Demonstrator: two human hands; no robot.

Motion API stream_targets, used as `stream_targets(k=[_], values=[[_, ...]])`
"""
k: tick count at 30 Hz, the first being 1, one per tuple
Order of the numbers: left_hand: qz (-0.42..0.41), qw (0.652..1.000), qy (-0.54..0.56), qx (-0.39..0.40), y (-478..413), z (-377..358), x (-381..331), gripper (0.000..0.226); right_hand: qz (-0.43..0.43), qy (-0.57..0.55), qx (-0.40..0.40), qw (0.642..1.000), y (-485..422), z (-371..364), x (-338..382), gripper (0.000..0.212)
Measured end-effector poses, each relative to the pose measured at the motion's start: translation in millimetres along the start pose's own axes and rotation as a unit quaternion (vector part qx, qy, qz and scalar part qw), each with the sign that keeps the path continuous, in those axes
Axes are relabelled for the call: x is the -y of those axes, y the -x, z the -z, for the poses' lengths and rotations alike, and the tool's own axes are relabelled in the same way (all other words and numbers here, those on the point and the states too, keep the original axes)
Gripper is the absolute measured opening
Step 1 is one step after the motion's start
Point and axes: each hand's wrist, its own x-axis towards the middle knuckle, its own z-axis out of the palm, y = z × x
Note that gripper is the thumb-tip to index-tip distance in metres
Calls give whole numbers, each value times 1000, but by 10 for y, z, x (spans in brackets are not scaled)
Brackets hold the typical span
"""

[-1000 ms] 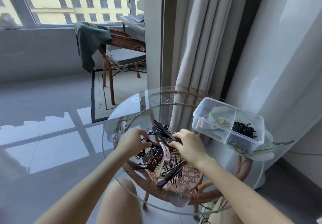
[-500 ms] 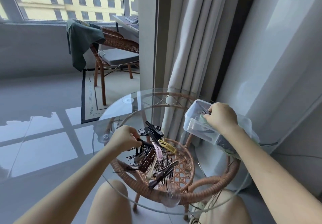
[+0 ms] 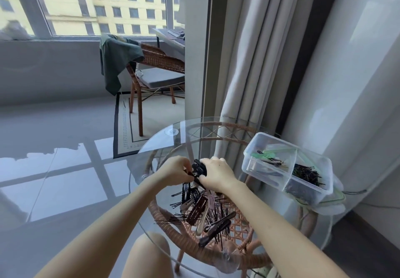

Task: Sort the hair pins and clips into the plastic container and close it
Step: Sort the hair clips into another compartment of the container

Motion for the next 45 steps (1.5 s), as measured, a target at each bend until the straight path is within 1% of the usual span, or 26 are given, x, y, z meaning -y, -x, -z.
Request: stream_targets(k=[3, 6, 11, 15, 17, 19, 21, 22, 23, 25, 26, 27, 29, 30, 31, 32, 33, 34, 36, 38, 40, 41, 43, 44, 45], values=[[-40, 999, -32, 4, -25, -31, 50, 20, 47, 37, -63, 996, 18, -65, 9, 26], [-64, 997, -27, 17, -22, -21, 84, 18, 54, 31, -122, 991, 47, -107, -76, 21], [-65, 997, -31, 9, -4, 26, 111, 16, 18, -80, -208, 975, 162, -15, -182, 23], [-66, 998, -21, 11, 0, 42, 142, 17, 10, -180, -235, 955, 338, 247, -218, 23], [-64, 998, -13, 6, 0, 33, 163, 18, 11, -204, -260, 944, 413, 425, -299, 21], [-68, 997, -21, 1, 9, 16, 180, 17, -12, -192, -318, 928, 460, 634, -439, 19], [-79, 996, -42, 2, 9, -5, 181, 16, -64, -158, -379, 909, 456, 824, -640, 18], [-81, 995, -53, 2, 10, -13, 170, 16, -92, -138, -388, 907, 437, 895, -745, 18], [-81, 995, -63, 2, 14, -19, 148, 15, -116, -120, -373, 913, 401, 935, -847, 16], [-76, 994, -81, -4, 24, -24, 93, 14, -149, -86, -305, 937, 375, 941, -954, 14], [-75, 993, -89, -9, 29, -20, 68, 14, -152, -66, -287, 944, 390, 915, -940, 20], [-75, 993, -93, -17, 33, -10, 53, 13, -135, -50, -287, 947, 423, 867, -897, 24], [-69, 993, -92, -40, 31, 30, 46, 11, -56, -51, -288, 955, 543, 737, -726, 24], [-66, 993, -91, -48, 28, 56, 51, 10, -16, -57, -261, 963, 618, 658, -620, 24], [-66, 992, -92, -51, 25, 83, 57, 9, 13, -56, -214, 975, 685, 566, -527, 26], [-67, 992, -92, -49, 26, 107, 63, 8, 19, -48, -157, 986, 727, 466, -452, 30], [-69, 993, -89, -46, 34, 128, 63, 7, 10, -43, -109, 993, 744, 362, -409, 36], [-69, 993, -82, -45, 41, 152, 63, 7, -11, -45, -78, 996, 734, 270, -378, 43], [-63, 995, -54, -56, 61, 214, 42, 7, -50, -60, -55, 995, 669, 132, -336, 57], [-56, 995, -21, -78, 81, 297, -14, 7, -80, -110, -46, 990, 585, 47, -308, 62], [-50, 994, 17, -96, 96, 383, -82, 8, -106, -182, -34, 977, 497, -6, -281, 53], [-47, 993, 30, -100, 107, 424, -118, 13, -115, -216, -28, 969, 459, -21, -267, 43], [-42, 993, 47, -100, 111, 480, -160, 20, -125, -249, -17, 960, 394, -37, -262, 15], [-39, 993, 52, -99, 104, 500, -170, 21, -129, -250, -10, 960, 372, -35, -260, 10], [-38, 993, 58, -98, 102, 517, -185, 21, -129, -249, -6, 960, 358, -29, -267, 15]])
